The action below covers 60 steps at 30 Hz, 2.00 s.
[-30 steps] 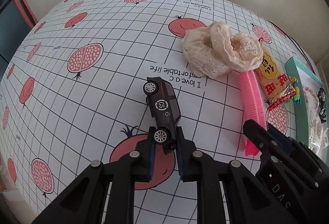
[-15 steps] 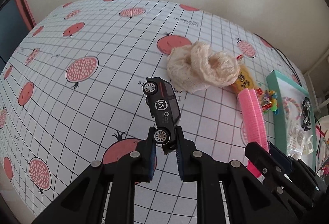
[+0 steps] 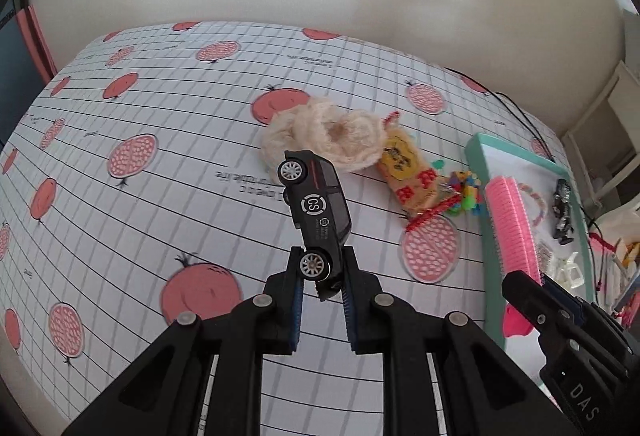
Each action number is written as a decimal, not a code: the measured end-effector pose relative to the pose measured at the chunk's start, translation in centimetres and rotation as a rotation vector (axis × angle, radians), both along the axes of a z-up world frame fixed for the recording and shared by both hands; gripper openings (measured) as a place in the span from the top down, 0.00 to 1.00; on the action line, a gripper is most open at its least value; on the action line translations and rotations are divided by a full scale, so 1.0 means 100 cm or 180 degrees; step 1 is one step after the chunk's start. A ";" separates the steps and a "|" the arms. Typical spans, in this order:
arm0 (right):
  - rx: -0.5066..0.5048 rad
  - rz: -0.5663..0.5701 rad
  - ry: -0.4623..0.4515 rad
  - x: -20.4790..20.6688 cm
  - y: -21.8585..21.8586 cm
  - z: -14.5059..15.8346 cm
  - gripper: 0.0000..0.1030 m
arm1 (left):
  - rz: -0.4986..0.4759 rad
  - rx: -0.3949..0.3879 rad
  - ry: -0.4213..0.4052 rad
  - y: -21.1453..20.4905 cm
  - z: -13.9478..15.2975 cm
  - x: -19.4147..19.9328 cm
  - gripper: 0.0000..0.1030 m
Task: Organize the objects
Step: 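Lift the black car and pink curler and carry both over the tray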
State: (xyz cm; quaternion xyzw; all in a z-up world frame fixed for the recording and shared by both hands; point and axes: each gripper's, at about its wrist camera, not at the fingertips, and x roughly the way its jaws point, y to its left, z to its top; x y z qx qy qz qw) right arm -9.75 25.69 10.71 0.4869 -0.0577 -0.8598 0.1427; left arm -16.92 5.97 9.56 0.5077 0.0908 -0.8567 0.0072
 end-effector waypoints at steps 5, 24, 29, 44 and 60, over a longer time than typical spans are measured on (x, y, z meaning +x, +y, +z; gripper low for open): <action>0.0050 -0.0173 0.0035 0.004 0.035 0.007 0.72 | -0.0110 0.0058 0.0111 0.025 0.012 0.004 0.83; 0.0081 -0.0988 -0.0099 0.021 0.171 0.005 0.72 | -0.0838 0.0275 0.0208 0.156 0.021 0.022 0.83; 0.0105 -0.1113 -0.0152 0.025 0.196 0.000 0.72 | -0.0972 0.0292 0.0140 0.180 0.014 0.029 0.83; 0.0245 -0.1081 -0.0471 0.017 0.197 -0.036 0.72 | -0.1172 -0.0019 -0.0209 0.204 -0.020 0.035 0.82; 0.0320 -0.1081 -0.0749 0.016 0.195 -0.059 0.72 | -0.1219 -0.0142 -0.0479 0.207 -0.043 0.032 0.82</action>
